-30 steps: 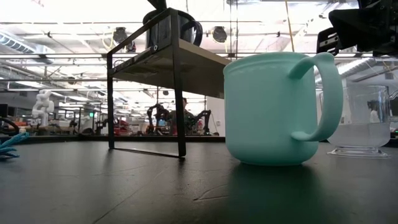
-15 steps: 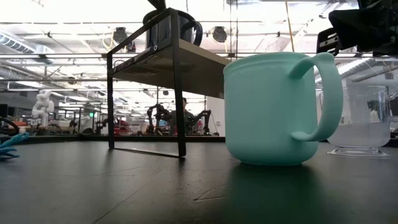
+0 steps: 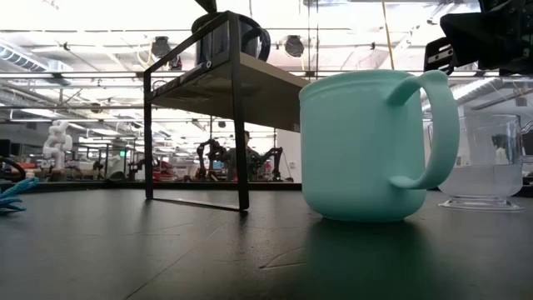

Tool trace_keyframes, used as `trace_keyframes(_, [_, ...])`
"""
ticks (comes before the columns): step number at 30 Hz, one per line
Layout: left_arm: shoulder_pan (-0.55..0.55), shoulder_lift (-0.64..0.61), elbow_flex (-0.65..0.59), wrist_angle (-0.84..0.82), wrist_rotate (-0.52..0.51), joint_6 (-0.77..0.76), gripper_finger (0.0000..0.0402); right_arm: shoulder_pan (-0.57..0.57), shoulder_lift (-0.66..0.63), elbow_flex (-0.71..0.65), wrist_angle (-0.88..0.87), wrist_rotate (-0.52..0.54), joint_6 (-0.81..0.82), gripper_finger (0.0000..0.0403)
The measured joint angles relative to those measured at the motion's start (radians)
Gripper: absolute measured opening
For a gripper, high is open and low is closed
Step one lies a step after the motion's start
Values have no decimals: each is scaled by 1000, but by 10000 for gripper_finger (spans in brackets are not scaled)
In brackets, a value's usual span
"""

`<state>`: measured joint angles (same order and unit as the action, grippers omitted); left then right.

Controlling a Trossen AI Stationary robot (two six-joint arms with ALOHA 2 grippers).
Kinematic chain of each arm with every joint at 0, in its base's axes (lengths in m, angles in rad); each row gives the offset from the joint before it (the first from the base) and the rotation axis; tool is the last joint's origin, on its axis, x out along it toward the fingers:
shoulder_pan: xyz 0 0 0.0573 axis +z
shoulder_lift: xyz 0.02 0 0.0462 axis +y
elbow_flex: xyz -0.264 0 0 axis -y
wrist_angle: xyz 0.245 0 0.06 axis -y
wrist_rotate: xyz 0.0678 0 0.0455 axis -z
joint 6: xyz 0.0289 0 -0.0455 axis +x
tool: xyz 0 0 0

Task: Stack small to large cups/mugs on shelf
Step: Put the dark blue cup on the shelf, then put the blue cup on the shelf

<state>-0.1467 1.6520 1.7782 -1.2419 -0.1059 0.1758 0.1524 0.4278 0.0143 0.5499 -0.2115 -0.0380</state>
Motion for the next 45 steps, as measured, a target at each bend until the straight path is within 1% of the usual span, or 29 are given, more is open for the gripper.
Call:
trace_keyframes(5, [0,0,0,-1,-3,2,3,0,0,0,0,0,0,0])
trace_keyframes(16, [-5,0,0,7,-11,3,6,0,0,0,0,0,0,0])
trace_keyframes(22, [-18,-20,0,12,-12,-2,6,0,0,0,0,0,0,0])
trace_keyframes(28, [-38,-51,0,13,-39,-17,4,0,0,0,1,0,0,0])
trace_keyframes(38, [-87,-104,0,10,-114,-48,2,0,0,0,7,0,0,0])
trace_keyframes(41, [-100,-133,0,-27,-151,-55,3,0,0,0,7,0,0,0])
trace_keyframes(43, [-104,-157,-1,-57,-198,-83,4,0,1,0,6,0,0,0])
trace_keyframes(45, [-104,-185,-1,-51,-211,-107,3,0,1,0,6,0,8,0])
